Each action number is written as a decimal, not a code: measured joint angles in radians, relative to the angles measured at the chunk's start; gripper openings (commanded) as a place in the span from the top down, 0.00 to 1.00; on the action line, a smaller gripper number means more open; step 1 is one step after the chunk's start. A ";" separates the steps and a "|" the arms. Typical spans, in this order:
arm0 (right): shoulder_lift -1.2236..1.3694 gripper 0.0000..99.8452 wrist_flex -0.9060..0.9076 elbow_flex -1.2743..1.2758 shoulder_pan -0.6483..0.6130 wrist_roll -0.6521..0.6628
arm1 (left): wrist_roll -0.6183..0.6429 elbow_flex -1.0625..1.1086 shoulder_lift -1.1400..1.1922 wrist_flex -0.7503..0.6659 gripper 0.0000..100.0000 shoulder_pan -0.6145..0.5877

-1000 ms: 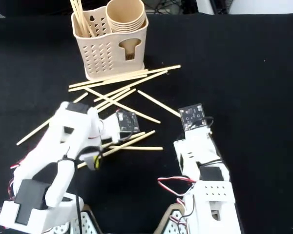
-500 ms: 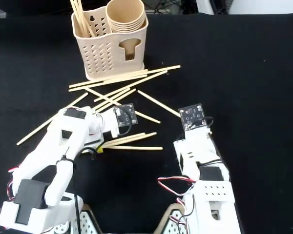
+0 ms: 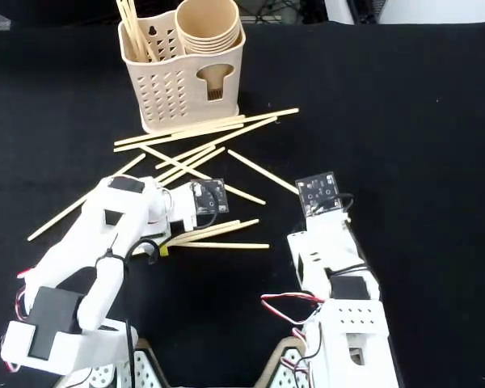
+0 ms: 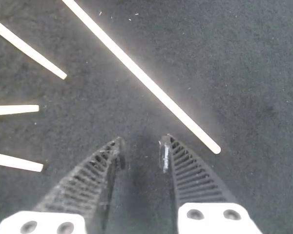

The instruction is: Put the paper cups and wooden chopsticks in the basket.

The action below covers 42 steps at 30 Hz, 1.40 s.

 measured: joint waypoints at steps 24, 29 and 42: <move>0.000 0.86 0.000 0.000 0.000 0.000 | 0.057 -0.153 0.021 0.299 0.97 0.044; 0.000 0.86 0.000 0.000 0.000 0.000 | 0.066 -0.155 -0.086 0.307 0.97 0.003; 0.000 0.86 0.000 0.000 0.000 0.000 | 0.124 0.089 -0.528 0.189 0.97 -0.092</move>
